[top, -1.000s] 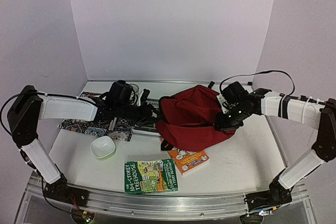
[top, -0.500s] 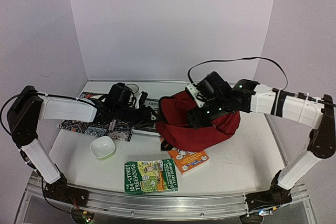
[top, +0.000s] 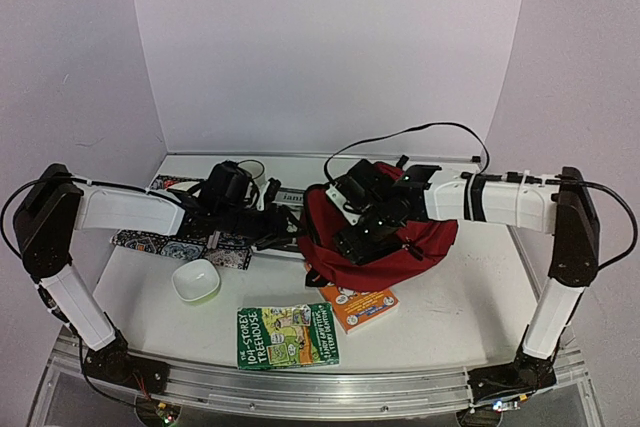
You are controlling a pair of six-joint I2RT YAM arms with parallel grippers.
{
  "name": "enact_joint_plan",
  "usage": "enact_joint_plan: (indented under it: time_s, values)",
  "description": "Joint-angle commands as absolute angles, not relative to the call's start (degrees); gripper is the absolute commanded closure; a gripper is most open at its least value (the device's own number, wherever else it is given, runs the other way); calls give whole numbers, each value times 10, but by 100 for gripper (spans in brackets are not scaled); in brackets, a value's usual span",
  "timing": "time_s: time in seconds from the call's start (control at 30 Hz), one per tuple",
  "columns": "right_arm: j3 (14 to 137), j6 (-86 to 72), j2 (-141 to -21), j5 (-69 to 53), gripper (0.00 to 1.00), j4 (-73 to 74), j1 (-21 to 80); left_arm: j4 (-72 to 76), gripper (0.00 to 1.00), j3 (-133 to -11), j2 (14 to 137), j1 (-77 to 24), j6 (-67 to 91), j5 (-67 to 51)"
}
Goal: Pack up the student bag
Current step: Open the largest pocket of the student bag.
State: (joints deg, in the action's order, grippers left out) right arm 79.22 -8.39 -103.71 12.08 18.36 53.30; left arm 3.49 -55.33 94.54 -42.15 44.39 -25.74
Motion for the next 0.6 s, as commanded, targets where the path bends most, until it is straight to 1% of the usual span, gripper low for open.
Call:
enact_joint_plan:
  time_s: [0.0,0.2,0.3,0.37,0.5,0.57]
  values:
    - [796,-67,-1052,123,22,216,541,49,44,-560,931,-421,431,-256]
    - [803,-51,-1062,134,25,230,541,52,43,-576,953,-426,430,-264]
    - [802,-51,-1066,139,30,238,541,51,46,-575,964,-427,426,-261]
    - [799,-53,-1069,161,37,242,541,52,50,-572,972,-428,425,-260]
    - [798,-60,-1071,201,56,246,541,52,63,-567,987,-431,422,-260]
    - [801,-65,-1068,207,71,246,540,53,68,-567,995,-435,420,-258]
